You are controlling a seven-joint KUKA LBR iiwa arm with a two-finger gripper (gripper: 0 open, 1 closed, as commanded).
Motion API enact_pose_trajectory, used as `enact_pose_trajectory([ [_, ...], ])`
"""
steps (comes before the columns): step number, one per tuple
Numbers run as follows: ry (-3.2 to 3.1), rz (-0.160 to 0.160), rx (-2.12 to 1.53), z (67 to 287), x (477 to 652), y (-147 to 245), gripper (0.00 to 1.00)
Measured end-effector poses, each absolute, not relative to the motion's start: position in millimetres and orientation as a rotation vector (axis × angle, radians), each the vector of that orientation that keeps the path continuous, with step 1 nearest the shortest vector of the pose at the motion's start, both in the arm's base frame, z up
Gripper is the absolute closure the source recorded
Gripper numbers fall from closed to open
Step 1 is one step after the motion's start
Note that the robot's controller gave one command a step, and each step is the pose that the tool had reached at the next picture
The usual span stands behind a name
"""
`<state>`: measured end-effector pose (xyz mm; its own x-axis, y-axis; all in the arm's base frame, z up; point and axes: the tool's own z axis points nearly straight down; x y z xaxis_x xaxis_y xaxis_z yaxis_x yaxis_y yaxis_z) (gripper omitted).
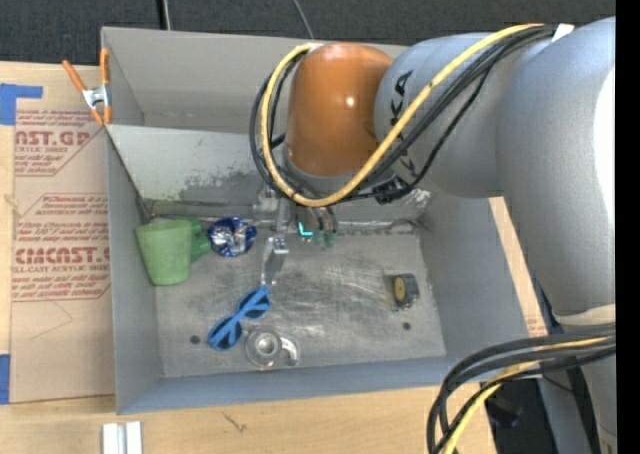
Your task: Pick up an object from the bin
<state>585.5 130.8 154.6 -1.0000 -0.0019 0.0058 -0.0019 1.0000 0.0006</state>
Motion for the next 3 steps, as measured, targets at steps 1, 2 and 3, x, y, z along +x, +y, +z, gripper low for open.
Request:
enact_pose_trajectory([
  [1, -3.133, -0.003, 0.391, 91, 585.5, 126, 0.0],
  [2, -3.121, -0.003, 0.389, 86, 581.9, 125, 1.0],
  [3, -3.126, -0.002, 0.404, 205, 577.9, 127, 1.0],
])
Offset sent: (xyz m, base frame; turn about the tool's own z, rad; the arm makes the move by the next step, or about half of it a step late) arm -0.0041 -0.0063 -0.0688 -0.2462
